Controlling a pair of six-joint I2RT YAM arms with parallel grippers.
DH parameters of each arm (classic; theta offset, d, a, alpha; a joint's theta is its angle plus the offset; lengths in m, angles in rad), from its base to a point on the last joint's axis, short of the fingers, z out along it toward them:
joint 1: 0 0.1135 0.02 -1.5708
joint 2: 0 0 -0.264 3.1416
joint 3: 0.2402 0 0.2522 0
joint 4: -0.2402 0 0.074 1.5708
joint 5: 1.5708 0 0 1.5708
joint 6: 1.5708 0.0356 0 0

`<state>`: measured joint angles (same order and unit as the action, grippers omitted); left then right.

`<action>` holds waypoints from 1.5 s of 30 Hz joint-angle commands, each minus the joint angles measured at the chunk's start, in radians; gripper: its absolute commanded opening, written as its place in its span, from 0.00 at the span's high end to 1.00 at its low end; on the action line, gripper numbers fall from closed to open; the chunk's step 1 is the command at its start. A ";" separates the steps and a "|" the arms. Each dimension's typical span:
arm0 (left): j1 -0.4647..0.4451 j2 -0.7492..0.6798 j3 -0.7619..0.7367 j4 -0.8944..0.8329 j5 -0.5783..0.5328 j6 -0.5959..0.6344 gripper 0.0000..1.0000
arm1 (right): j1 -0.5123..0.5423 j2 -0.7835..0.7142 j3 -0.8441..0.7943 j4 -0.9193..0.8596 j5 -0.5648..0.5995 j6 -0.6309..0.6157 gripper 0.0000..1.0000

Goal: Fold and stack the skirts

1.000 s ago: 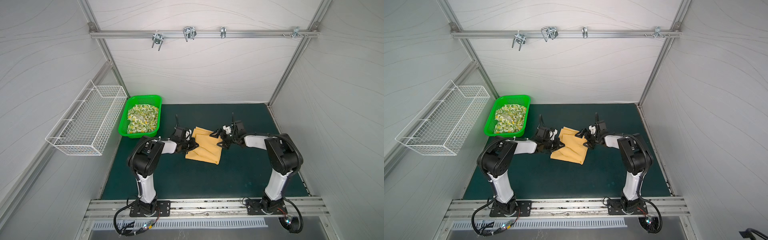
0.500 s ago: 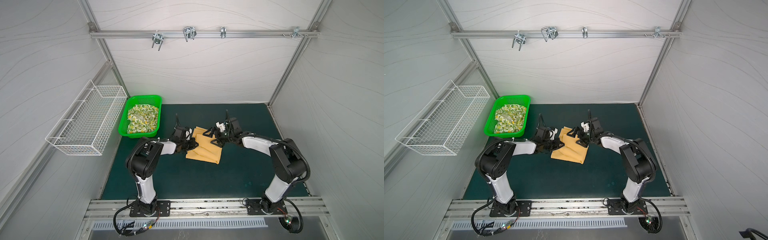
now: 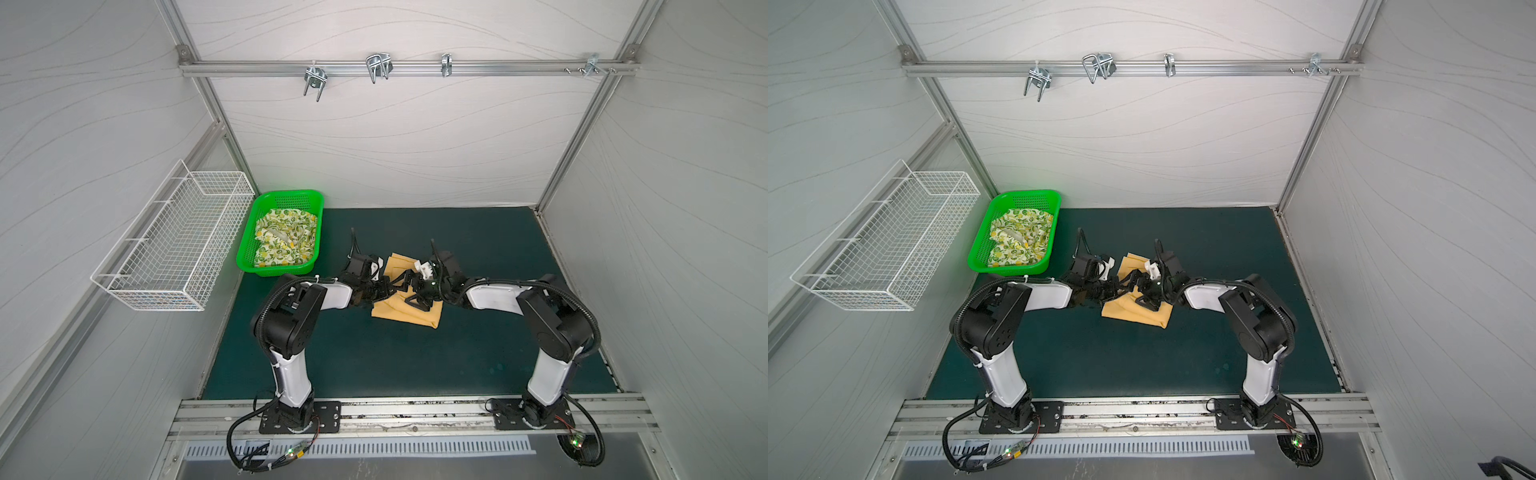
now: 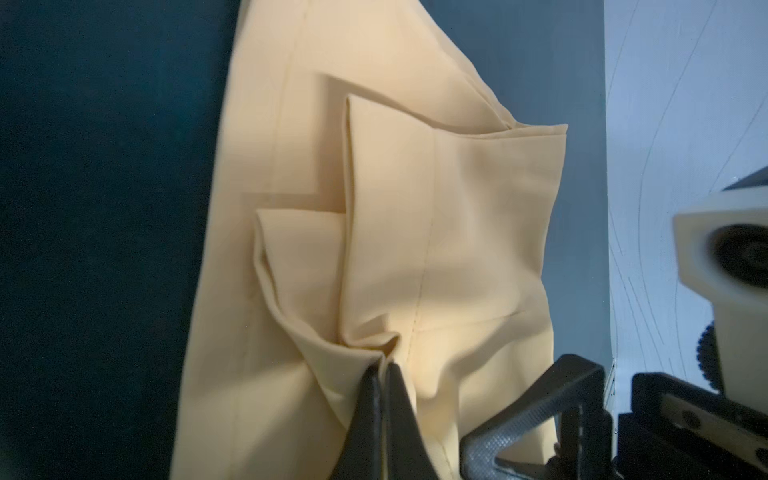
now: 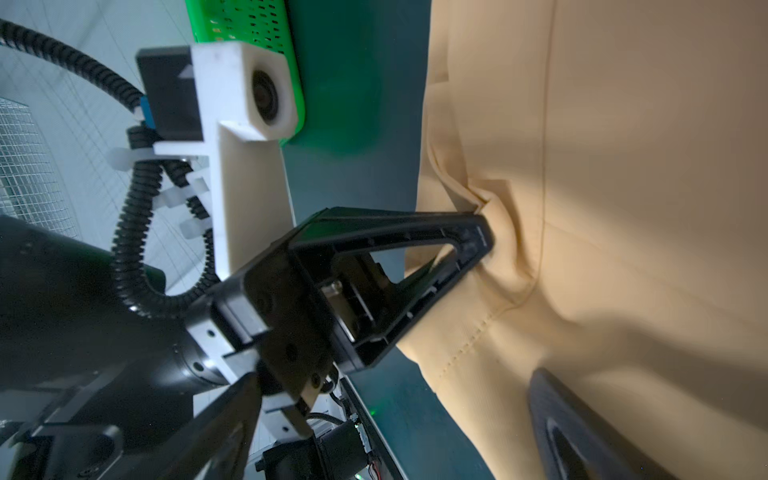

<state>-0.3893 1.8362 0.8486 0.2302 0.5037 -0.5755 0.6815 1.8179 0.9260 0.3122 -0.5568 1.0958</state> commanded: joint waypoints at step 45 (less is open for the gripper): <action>-0.150 -0.341 -0.007 -0.120 -0.100 -0.290 0.01 | -0.350 0.055 0.195 -0.286 -0.148 -0.267 0.01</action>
<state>-0.5346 1.4544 0.8474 0.0071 0.4011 -0.7971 0.3466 1.8381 1.1080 0.0666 -0.6823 0.8787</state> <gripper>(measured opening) 0.991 0.992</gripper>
